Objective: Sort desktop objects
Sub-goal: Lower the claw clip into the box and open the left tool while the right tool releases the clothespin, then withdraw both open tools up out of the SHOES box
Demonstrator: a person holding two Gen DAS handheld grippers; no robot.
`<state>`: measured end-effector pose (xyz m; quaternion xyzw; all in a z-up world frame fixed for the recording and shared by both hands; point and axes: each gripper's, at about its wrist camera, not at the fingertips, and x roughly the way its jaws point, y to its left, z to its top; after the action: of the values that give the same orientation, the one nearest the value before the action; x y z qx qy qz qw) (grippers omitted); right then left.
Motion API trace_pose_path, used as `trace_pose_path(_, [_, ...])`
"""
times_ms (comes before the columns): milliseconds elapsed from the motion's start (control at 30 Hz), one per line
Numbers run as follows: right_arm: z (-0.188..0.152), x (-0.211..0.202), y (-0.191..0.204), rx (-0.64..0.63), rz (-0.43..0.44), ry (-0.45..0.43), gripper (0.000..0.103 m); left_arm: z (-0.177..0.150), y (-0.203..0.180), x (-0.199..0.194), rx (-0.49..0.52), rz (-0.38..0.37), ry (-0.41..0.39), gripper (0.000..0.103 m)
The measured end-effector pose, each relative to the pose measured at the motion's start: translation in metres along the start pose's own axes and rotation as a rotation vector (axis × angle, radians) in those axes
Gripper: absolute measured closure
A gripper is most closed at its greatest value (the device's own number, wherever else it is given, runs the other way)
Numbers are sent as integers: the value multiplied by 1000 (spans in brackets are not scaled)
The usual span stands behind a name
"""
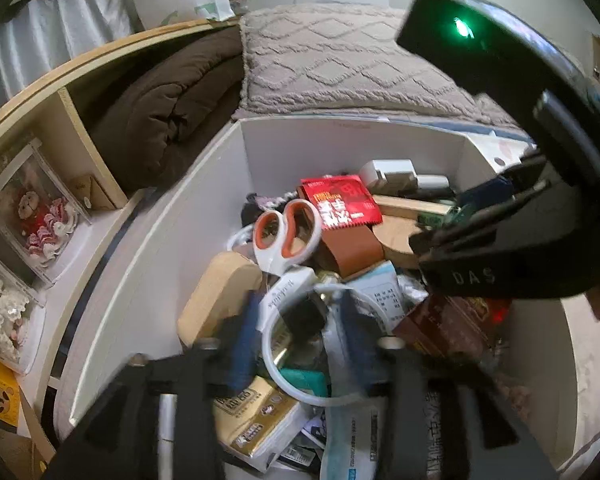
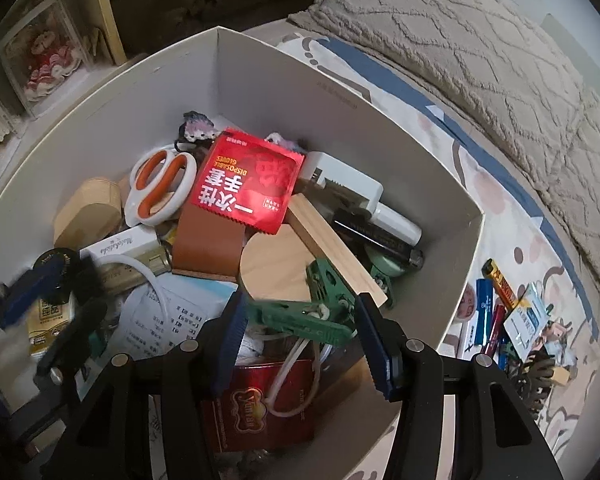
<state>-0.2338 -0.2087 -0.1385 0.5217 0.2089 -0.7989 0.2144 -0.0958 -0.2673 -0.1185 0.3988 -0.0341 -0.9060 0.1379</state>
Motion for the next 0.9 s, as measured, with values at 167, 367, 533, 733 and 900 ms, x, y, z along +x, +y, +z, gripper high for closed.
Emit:
trace_pose_path(167, [1, -7, 1, 8, -14, -40, 22, 0, 6, -5, -19, 12, -11, 38])
trace_pose_path(367, [3, -15, 2, 20, 1, -60, 22, 0, 9, -7, -28, 21, -16, 38])
trace_pose_path(533, [2, -18, -2, 40, 7, -80, 5, -1, 10, -9, -28, 11, -17, 38])
trace_pose_path(733, [-1, -19, -6, 40, 12, -113, 0, -1, 9, -11, -28, 6, -23, 38])
trace_pose_path(900, [-3, -25, -14, 61, 25, -157, 0, -1, 9, -11, -28, 9, -23, 38])
